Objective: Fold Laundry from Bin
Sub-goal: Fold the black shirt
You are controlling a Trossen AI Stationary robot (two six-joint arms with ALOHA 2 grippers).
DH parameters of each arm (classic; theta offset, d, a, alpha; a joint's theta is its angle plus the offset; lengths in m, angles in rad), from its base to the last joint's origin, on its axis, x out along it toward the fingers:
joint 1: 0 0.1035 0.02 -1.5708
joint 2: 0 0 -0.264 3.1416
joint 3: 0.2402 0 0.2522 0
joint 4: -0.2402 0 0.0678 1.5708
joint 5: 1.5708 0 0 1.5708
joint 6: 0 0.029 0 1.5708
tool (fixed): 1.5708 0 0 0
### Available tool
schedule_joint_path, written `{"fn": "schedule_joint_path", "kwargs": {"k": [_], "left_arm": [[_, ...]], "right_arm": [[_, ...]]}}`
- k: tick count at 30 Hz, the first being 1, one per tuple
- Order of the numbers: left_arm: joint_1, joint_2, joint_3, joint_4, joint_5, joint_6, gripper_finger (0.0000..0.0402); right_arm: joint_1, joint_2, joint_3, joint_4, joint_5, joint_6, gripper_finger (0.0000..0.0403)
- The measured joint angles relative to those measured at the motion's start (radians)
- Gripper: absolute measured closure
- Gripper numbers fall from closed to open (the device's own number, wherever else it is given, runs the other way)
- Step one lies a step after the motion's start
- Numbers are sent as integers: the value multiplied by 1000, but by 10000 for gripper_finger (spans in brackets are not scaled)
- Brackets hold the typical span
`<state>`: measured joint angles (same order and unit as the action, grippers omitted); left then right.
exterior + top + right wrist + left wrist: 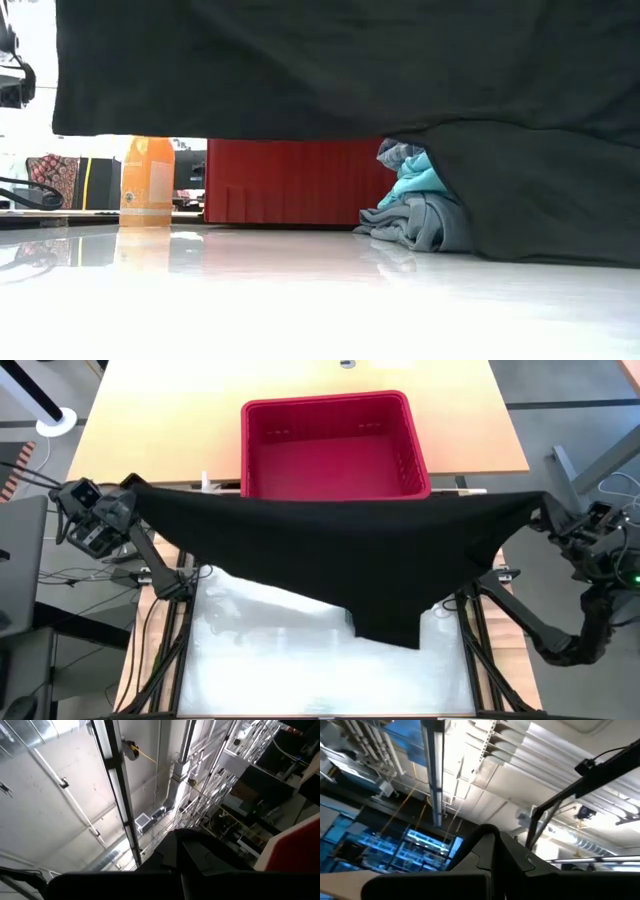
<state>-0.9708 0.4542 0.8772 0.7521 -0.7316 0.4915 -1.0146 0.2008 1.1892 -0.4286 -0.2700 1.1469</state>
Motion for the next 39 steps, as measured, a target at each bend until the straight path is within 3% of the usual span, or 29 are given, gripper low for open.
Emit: {"fn": "schedule_joint_path", "kwargs": {"k": [5,10,15,18,23,26,32,35,39], "left_arm": [[0,38,0,1,70,-70,401],[0,103,1,-2,171,-128,401],[0,187,29,-10,283,-137,401],[-1,240,58,-4,229,-117,401],[11,284,125,89,-26,-7,401],[51,283,167,125,-63,52,401],[130,254,290,126,-80,180,401],[137,246,370,97,5,200,401],[137,251,492,-60,228,166,401]], "right_arm": [[11,1,24,8,-29,-3,376],[3,0,83,26,-124,-21,376],[-2,-1,165,-18,-136,-76,376],[-1,-2,182,-75,-108,-107,376],[28,25,135,-72,-14,-160,377],[48,80,69,66,35,-172,379],[139,342,4,584,18,-184,379],[183,516,72,817,-19,-156,379],[158,746,294,1028,-75,-102,380]]}}
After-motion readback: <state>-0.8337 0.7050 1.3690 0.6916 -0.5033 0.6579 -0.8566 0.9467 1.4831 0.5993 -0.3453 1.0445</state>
